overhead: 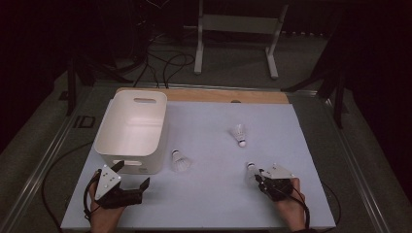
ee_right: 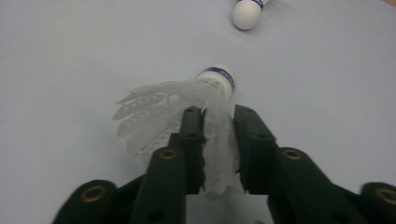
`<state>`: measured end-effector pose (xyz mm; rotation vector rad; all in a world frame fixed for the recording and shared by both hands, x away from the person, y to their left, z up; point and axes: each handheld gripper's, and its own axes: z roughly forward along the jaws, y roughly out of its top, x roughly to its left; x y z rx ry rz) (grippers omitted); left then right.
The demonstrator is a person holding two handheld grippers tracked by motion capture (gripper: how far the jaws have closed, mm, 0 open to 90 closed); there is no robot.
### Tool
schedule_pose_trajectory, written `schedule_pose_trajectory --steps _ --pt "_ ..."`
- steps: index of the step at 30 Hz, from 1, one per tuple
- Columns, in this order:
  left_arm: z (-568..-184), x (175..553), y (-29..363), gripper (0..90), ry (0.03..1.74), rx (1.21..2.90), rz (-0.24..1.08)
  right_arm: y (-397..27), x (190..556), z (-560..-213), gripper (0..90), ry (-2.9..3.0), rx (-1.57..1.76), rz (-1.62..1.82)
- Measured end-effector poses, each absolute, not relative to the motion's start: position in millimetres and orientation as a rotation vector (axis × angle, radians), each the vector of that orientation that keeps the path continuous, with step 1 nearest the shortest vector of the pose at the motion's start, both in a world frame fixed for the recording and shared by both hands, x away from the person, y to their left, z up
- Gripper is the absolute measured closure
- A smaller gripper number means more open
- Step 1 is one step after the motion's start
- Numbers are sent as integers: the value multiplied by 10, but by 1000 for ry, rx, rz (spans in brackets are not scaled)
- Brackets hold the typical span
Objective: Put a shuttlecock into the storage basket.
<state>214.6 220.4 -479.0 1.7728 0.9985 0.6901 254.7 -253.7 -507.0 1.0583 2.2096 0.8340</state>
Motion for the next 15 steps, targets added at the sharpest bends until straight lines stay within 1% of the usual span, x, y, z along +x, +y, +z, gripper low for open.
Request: schedule_pose_trajectory --steps 5,15 --pt "-4791 2147 2208 0 999 1770 692 -2543 2566 -5064 885 2205 1091 865" --pt "-4795 2146 2216 0 1000 1766 688 -2523 2537 -4993 895 2185 1083 920"
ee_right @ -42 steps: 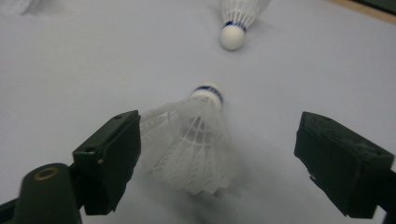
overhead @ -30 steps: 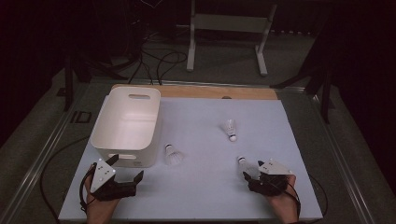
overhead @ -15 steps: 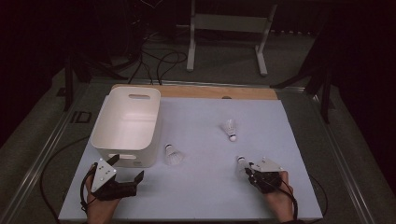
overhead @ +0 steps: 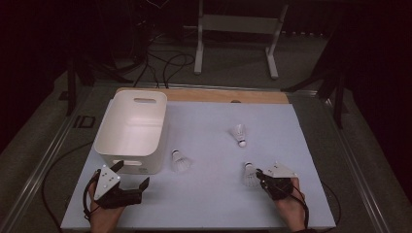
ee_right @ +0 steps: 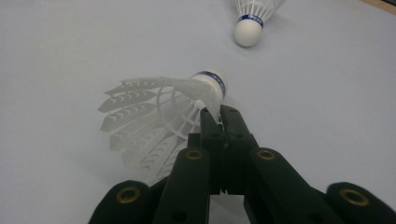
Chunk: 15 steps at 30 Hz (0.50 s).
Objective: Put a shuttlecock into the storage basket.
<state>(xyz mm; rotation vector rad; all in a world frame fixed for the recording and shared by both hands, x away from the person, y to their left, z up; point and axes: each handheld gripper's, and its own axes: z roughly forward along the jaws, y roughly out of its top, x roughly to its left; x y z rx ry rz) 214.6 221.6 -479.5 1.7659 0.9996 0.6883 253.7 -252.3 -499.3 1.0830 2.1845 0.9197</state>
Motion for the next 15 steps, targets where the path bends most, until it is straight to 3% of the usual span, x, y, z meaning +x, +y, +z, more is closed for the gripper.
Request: schedule_pose_trajectory --steps 15 --pt "-4815 2145 2182 0 978 1779 701 -2482 2496 -4833 895 2166 1111 956"
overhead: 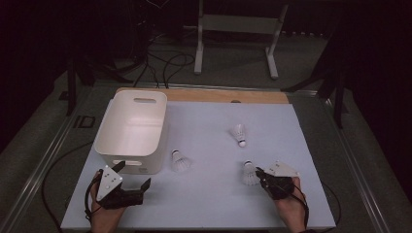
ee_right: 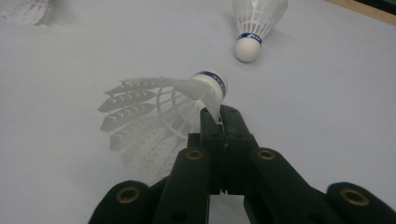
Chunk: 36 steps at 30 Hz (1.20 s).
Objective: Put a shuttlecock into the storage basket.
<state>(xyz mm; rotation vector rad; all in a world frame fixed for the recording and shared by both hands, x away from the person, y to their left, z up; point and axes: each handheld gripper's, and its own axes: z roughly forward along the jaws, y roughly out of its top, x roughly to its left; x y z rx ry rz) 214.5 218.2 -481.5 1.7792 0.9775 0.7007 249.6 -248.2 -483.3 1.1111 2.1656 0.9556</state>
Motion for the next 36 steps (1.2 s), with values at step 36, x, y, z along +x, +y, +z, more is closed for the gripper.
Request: schedule_pose_trajectory --steps 36 --pt "-4827 2150 2179 0 987 1776 718 -2303 2657 -4308 895 2185 1140 1020"
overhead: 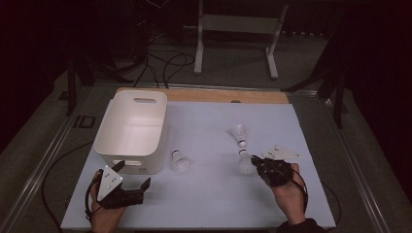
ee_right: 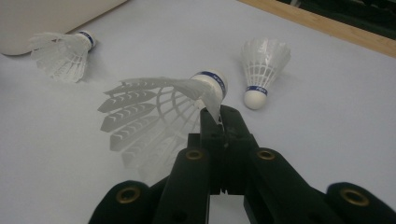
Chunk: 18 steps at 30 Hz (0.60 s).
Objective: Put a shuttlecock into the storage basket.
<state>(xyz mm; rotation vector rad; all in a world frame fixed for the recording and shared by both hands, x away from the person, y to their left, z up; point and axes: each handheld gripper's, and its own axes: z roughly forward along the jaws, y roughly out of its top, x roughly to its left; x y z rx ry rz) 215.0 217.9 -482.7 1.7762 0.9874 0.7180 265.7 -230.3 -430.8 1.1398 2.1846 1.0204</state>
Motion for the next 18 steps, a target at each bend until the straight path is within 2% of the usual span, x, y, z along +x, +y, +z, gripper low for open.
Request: schedule_pose_trajectory --steps 18 --pt "-4831 2152 2178 0 987 1774 715 -2185 2776 -4179 895 2183 1146 1041"
